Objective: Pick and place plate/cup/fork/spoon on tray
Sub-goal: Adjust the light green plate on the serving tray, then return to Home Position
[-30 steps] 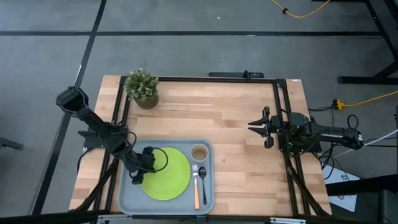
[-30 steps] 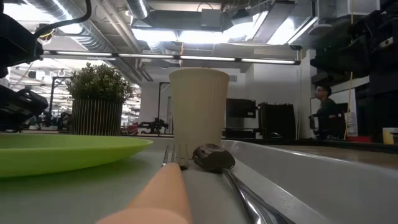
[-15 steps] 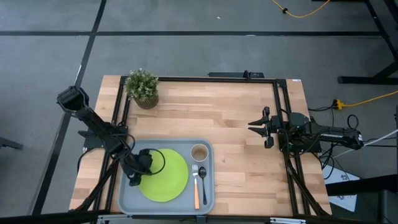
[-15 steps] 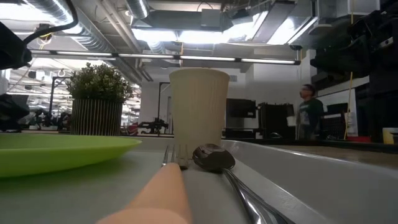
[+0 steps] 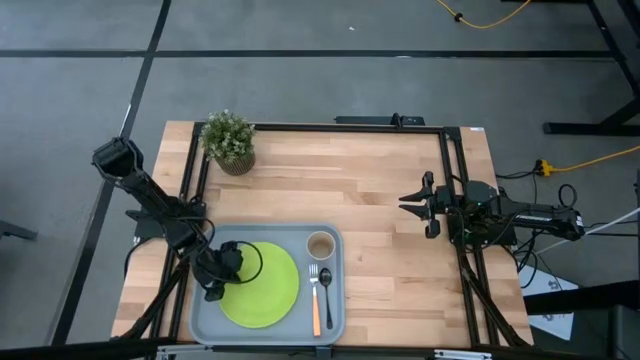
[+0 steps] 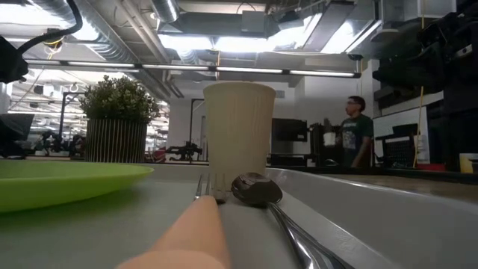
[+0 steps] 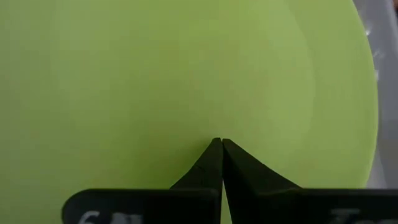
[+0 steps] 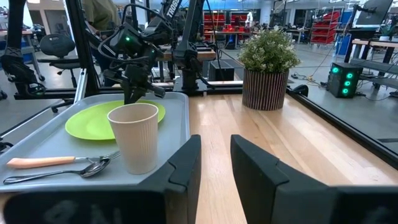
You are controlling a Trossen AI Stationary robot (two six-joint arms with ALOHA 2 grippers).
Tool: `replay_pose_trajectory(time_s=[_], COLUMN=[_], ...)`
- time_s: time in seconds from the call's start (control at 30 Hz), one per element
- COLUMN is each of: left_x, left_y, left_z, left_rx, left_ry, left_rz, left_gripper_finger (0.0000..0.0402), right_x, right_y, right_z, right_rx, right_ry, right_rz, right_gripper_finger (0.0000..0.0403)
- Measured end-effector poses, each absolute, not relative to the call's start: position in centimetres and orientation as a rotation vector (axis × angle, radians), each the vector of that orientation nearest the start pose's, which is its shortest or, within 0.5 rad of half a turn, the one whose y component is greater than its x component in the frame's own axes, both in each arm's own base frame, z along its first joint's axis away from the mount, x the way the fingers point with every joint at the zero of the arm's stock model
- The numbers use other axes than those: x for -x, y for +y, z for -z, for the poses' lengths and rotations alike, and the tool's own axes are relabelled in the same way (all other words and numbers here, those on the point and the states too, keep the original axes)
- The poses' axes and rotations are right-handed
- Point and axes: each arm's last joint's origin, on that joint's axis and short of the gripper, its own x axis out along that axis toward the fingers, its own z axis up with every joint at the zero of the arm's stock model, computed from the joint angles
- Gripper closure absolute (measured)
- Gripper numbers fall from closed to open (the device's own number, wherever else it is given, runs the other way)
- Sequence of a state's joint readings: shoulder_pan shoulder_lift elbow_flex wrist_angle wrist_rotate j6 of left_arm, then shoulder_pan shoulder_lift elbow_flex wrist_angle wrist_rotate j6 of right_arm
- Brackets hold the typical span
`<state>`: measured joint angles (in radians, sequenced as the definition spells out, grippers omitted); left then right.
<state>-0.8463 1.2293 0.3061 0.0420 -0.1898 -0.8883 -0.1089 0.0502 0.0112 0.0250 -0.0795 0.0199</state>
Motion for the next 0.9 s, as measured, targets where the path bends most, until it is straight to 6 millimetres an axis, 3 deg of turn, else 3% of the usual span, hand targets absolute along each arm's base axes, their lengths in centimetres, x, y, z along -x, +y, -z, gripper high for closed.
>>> replay_pose_trajectory(time_s=[0.3,0.43,0.57,0.7,0.77,0.9], left_x=[-14.1,-14.4,-15.0,-15.0,-14.3,-13.5], left_y=[-15.1,-15.6,-15.9,-15.3,-14.6,-13.7], left_z=[-14.4,-17.0,-22.7,-30.2,-33.3,-37.0], left_rx=[0.300,0.296,0.338,0.352,0.272,0.202], left_ry=[0.932,0.983,0.963,0.729,0.605,0.340], left_rz=[0.266,0.289,0.363,0.468,0.555,0.594], left_gripper_finger=[0.0401,0.0401,0.0401,0.0399,0.0400,0.0400], right_x=[-10.0,-10.0,-10.0,-10.0,-10.0,-10.0], right_y=[-0.9,-0.9,-0.9,-0.9,-0.9,-0.9], right_z=[-16.6,-16.6,-16.6,-16.6,-16.6,-16.6], right_rx=[-0.021,-0.020,-0.021,-0.022,-0.020,-0.022], right_ry=[0.014,0.014,0.014,0.014,0.014,0.014], right_rz=[0.030,0.030,0.030,0.030,0.030,0.030], right_gripper_finger=[0.0311,0.0311,0.0311,0.0311,0.0311,0.0311])
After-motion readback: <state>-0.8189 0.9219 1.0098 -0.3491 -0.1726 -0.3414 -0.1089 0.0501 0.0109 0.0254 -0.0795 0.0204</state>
